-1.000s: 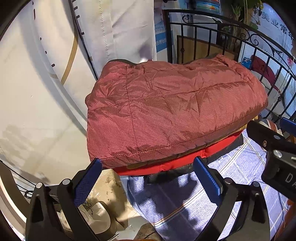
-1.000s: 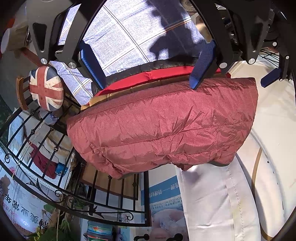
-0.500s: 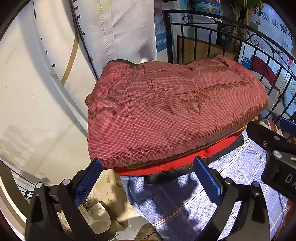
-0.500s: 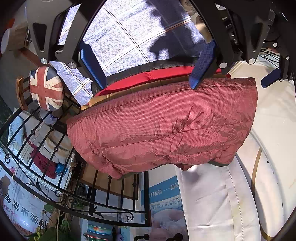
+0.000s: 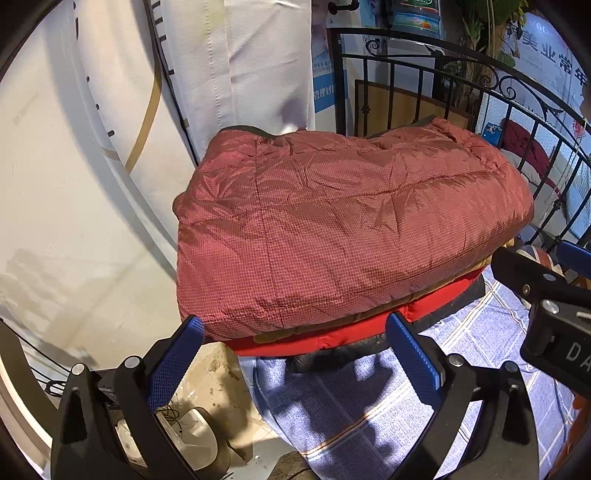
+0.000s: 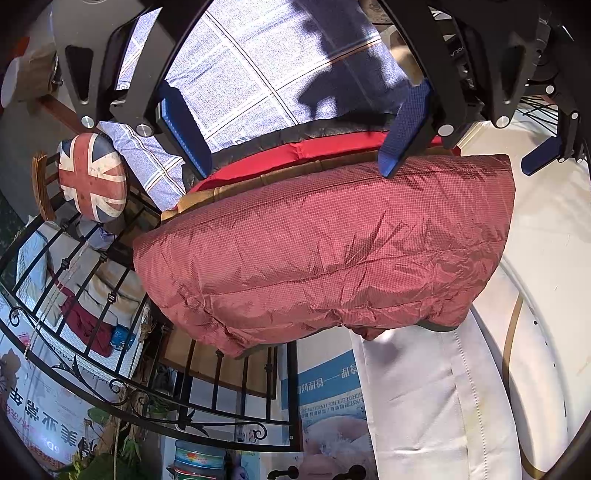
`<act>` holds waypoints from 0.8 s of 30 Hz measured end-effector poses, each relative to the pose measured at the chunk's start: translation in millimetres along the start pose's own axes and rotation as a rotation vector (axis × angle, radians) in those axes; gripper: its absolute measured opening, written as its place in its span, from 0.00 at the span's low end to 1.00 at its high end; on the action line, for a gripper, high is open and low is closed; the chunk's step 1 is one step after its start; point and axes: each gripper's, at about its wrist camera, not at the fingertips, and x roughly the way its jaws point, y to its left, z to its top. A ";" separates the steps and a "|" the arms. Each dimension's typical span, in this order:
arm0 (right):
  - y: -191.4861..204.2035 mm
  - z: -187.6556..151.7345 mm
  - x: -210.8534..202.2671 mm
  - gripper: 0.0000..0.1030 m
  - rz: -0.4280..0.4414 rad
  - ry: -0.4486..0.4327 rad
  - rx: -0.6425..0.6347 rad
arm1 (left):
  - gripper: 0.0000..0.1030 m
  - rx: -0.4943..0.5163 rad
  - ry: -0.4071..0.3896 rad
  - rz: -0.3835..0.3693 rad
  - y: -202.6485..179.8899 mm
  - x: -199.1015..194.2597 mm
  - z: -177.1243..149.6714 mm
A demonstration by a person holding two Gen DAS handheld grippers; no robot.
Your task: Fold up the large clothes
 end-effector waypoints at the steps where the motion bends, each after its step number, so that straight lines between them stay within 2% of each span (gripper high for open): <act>1: -0.2 0.0 0.0 0.88 -0.001 -0.001 0.000 | 0.94 0.003 -0.006 0.004 -0.2 -0.6 0.0; 6: -2.3 0.7 -0.3 0.88 0.000 -0.003 0.007 | 0.94 -0.007 0.013 -0.007 0.4 1.7 -0.2; 11: -2.0 1.2 -1.2 0.88 0.000 -0.006 0.004 | 0.94 -0.047 0.068 -0.039 5.6 7.2 1.8; 24: -0.2 1.1 -1.9 0.88 0.005 -0.006 -0.002 | 0.94 -0.031 0.055 -0.028 2.1 2.4 0.9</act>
